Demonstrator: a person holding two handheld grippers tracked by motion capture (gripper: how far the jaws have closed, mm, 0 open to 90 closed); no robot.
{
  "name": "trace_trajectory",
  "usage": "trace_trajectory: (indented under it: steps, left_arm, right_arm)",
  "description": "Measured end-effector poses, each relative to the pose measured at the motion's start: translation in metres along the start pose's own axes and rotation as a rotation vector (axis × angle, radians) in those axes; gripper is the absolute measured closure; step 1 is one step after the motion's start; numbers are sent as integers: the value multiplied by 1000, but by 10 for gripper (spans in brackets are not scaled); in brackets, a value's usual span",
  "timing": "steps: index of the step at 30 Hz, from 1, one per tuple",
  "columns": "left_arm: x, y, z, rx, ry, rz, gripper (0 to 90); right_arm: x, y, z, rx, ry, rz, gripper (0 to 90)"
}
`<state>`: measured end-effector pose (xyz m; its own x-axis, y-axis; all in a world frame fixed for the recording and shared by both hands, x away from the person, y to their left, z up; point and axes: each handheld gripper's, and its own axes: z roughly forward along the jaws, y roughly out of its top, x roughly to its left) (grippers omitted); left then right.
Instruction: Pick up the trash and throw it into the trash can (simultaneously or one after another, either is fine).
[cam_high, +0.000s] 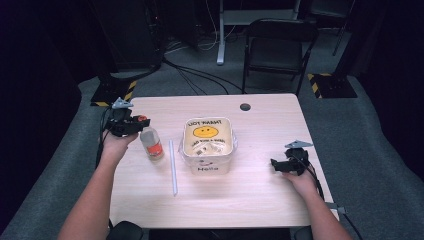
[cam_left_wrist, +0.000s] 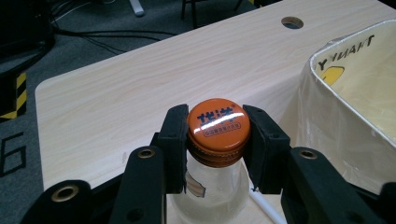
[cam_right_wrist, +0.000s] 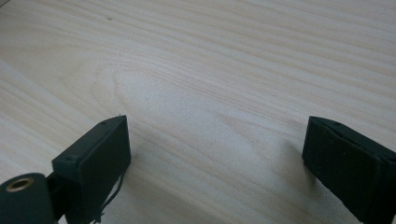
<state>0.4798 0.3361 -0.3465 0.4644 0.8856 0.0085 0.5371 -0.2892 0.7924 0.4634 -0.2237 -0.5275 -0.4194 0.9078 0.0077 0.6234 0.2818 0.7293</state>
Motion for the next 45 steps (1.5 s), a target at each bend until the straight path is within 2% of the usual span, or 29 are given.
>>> trace_trajectory:
  steps: [5,15,21,23,45]
  left_arm:
    - [1,2,-10,-14,-2,-3,628]
    - [-3,11,-27,-28,-7,26,629]
    - [-9,21,-38,-40,-21,34,628]
    - [-13,26,-43,-41,-29,51,629]
    - [-33,62,-66,-63,-68,108,629]
  right_arm:
    - [0,0,0,0,0,0,70]
    - [0,0,0,-1,-2,0,70]
    - [0,0,0,0,-2,0,70]
    - [0,0,0,0,-2,0,71]
    - [0,0,0,-1,-2,0,70]
